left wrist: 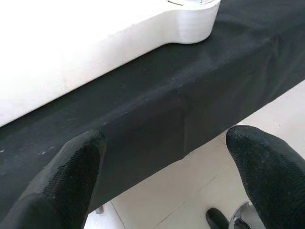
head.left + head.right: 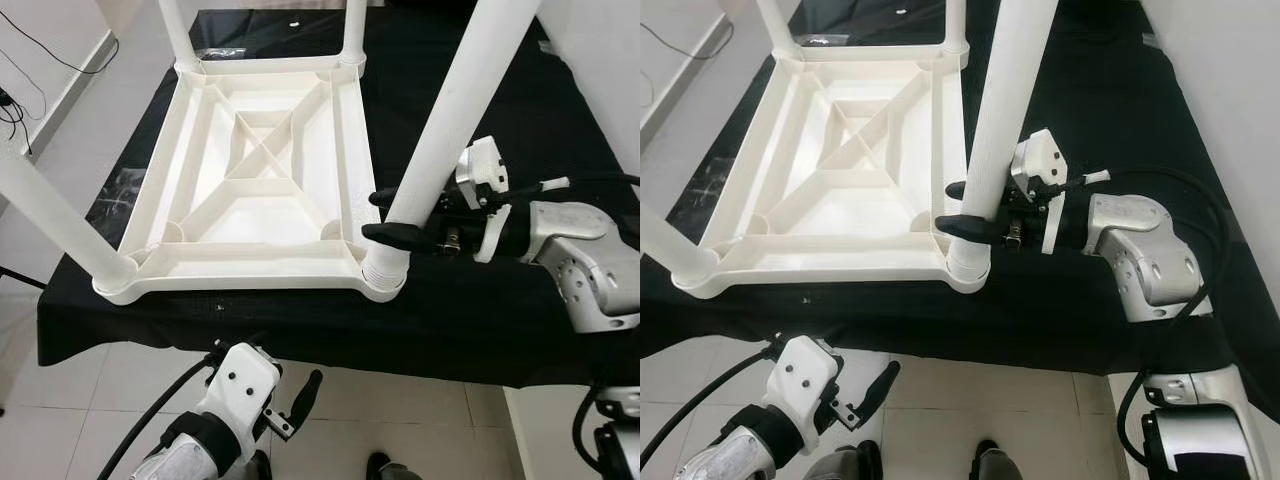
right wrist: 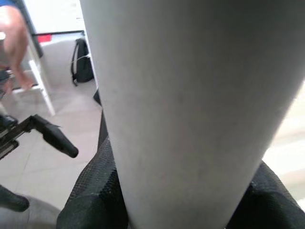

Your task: Building children table

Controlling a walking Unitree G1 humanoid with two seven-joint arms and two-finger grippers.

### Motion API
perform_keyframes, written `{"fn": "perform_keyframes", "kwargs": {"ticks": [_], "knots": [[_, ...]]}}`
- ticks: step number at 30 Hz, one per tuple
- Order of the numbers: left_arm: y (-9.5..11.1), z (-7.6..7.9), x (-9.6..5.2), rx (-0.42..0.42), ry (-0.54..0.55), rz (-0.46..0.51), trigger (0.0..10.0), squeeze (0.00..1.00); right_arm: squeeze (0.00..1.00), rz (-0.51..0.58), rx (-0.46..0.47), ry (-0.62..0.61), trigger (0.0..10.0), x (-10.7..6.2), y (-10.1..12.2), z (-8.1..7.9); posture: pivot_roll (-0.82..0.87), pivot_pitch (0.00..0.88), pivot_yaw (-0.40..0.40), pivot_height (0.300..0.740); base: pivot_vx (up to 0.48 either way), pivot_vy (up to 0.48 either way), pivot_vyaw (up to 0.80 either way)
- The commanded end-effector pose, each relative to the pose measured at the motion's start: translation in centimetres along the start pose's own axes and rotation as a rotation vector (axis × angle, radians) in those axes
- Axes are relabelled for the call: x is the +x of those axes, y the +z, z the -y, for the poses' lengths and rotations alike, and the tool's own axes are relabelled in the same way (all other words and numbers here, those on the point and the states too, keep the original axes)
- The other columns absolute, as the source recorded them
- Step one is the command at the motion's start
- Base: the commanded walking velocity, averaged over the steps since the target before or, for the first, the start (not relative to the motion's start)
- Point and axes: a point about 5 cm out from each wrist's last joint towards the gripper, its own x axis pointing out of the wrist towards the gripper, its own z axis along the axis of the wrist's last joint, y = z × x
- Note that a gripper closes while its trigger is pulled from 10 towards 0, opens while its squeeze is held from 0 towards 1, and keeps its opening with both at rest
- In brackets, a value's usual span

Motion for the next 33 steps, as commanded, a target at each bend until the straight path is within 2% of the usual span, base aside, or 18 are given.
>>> {"fn": "perform_keyframes", "kwargs": {"ticks": [1,6,10,13,18,27,33], "knots": [[0.0,0.5,-0.3,-0.004,-0.008,0.002,10.0,0.00,0.00,-0.049,0.019,0.037,10.0,0.3,-1.0,-0.3,0.09,0.342,0.016,0.740,0.000,0.000,0.00],[0.1,0.7,-0.3,-0.010,-0.008,0.004,10.0,0.00,0.00,-0.038,-0.023,0.120,10.0,1.1,0.4,0.3,0.09,0.351,0.003,0.740,0.000,0.000,0.00],[0.1,0.8,-0.3,-0.011,-0.007,0.004,10.0,0.00,0.00,-0.035,-0.029,0.138,10.0,1.3,0.6,0.4,0.09,0.352,0.002,0.740,0.000,0.000,0.00],[0.2,0.9,-0.4,-0.018,-0.005,0.006,10.0,0.00,0.00,-0.039,-0.045,0.194,10.0,2.3,0.8,0.5,0.09,0.365,-0.008,0.740,0.000,0.000,0.00],[0.2,0.9,-0.4,-0.019,-0.005,0.006,10.0,0.00,0.00,-0.035,-0.045,0.201,10.0,2.5,0.9,0.6,0.09,0.365,-0.008,0.740,0.000,0.000,0.00],[0.2,1.0,-0.6,-0.021,-0.008,0.002,10.0,0.00,0.00,-0.040,-0.061,0.189,10.0,3.1,0.7,0.4,0.08,0.369,0.000,0.740,0.000,0.000,0.00],[0.1,1.1,-0.5,-0.022,-0.013,-0.001,10.0,0.00,0.00,-0.058,-0.044,0.028,10.0,3.5,0.0,1.6,0.08,0.365,0.001,0.740,0.000,0.000,0.00]]}}
